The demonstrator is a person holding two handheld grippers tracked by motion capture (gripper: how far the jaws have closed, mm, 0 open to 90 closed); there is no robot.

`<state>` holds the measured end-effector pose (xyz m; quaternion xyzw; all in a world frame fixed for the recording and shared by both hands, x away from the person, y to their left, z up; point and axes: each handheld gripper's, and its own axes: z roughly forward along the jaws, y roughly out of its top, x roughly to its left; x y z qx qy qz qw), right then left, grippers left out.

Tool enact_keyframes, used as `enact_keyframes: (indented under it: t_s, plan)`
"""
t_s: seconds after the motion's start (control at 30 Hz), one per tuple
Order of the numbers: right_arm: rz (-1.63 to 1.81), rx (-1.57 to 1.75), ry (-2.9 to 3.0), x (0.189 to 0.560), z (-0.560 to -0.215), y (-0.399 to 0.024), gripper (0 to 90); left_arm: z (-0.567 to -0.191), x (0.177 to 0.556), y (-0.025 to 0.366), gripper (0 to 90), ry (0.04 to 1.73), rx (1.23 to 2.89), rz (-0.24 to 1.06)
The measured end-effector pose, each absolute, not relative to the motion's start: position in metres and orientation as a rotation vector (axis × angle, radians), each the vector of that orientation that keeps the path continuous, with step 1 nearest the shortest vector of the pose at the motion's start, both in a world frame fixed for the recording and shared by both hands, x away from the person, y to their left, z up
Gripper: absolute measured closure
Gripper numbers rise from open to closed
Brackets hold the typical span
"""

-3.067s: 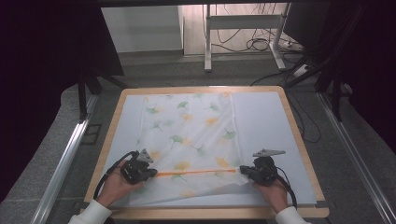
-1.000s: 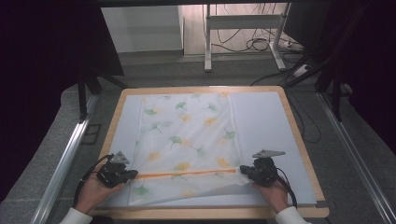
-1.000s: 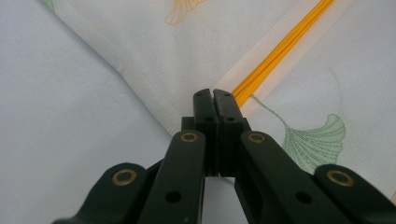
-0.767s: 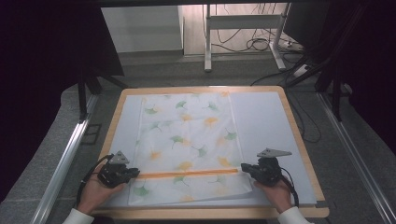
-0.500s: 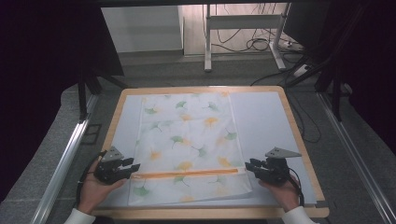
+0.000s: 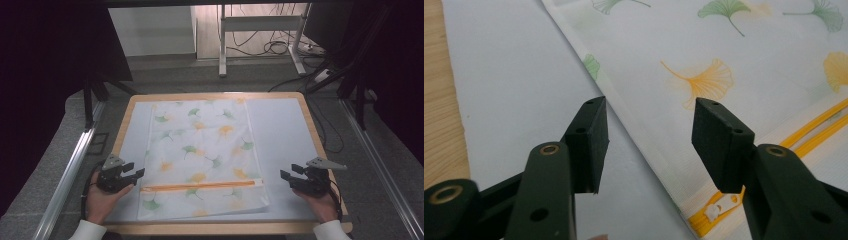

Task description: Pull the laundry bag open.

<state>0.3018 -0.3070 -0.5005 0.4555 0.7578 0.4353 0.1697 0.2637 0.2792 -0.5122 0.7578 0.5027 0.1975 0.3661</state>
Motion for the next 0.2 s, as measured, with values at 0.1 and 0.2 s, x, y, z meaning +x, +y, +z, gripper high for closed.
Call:
enact_keyframes:
  t_s: [0.1,0.2]
  plan:
    - [1.237,1.270,2.156,0.3004,-0.4997,-0.3040,37.4,-0.5129,0.2639,0.2807,45.9,1.295,1.946,0.506]
    - [1.230,1.234,2.161,0.2994,-0.4990,-0.3000,33.9,-0.5157,0.2631,0.2835,44.1,1.302,1.943,0.510]
